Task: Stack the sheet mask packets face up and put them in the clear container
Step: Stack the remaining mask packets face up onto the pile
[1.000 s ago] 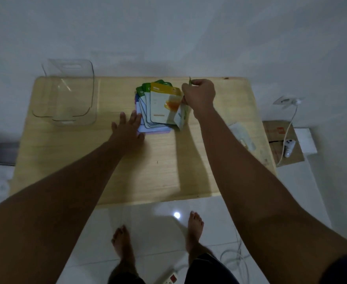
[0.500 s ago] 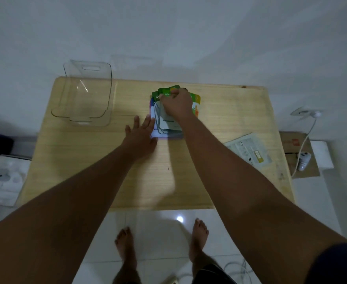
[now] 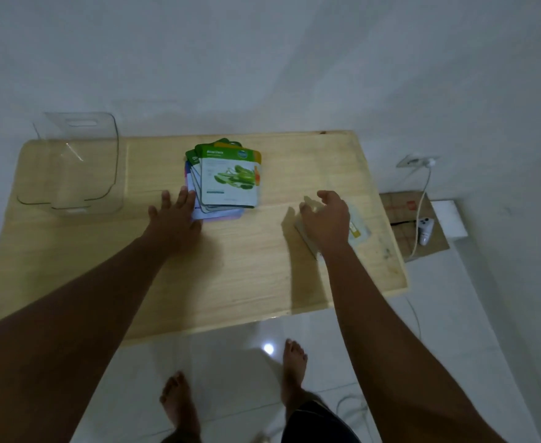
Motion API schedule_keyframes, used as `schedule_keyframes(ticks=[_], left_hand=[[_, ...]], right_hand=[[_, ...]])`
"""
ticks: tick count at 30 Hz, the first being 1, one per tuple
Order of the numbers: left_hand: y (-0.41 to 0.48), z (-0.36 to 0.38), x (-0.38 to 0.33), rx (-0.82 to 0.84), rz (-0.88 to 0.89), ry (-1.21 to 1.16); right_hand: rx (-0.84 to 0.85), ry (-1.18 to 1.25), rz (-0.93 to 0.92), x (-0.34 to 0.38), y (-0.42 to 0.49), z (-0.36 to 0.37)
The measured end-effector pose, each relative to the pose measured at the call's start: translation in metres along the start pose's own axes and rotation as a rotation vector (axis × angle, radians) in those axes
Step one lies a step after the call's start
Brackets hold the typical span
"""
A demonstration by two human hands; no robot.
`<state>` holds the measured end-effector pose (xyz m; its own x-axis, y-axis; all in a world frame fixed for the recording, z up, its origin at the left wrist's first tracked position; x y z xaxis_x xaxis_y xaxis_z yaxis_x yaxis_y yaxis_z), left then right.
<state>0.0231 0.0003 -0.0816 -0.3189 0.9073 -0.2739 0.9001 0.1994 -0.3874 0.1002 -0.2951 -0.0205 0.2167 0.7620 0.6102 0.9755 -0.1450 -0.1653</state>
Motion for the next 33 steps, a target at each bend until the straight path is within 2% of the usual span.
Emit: schedule_keyframes(ticks=[2,4,6,15,21,26,30,33], left_hand=[[0.000,-0.001,0.000,-0.003,0.005,-0.018],[-0.001,-0.003,0.001,-0.013,0.012,-0.014],[-0.002,-0.003,0.001,-0.013,0.016,0.001],[0.001,-0.002,0.001,-0.024,0.003,-0.009],[-0.002,-0.005,-0.003,-0.010,-0.009,-0.035],[0.000,-0.005,-0.002,-0.007,-0.004,-0.028],[0.001,-0.003,0.001,-0.011,0.000,-0.026],[0.003,-0.002,0.001,-0.013,0.000,-0.020]], right_hand=[[-0.043,-0.112,0.149,-0.022,-0.002,-0.015],[-0.016,-0.216,0.363,-0.043,-0.006,-0.025],[0.022,-0.238,0.455,-0.057,-0.010,-0.030],[0.123,-0.048,0.347,-0.066,0.017,-0.033],[0.148,-0.122,0.322,-0.072,0.029,-0.029],[0.074,-0.136,0.245,-0.073,0.029,-0.028],[0.017,0.035,0.145,-0.058,0.034,-0.034],[0.052,0.168,0.097,-0.035,0.040,-0.034]])
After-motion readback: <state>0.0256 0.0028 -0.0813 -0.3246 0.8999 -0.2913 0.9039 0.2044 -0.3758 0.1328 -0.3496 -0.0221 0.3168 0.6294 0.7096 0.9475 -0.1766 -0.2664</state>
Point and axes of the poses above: each hand's wrist, its own y-axis towards the middle knuckle, its own z-axis out of the palm, x = y × z, the point moved 3 cm from there along y, towards the middle knuckle, and after that the axes turned 3 degrees about -y, right-handed, at the moved point
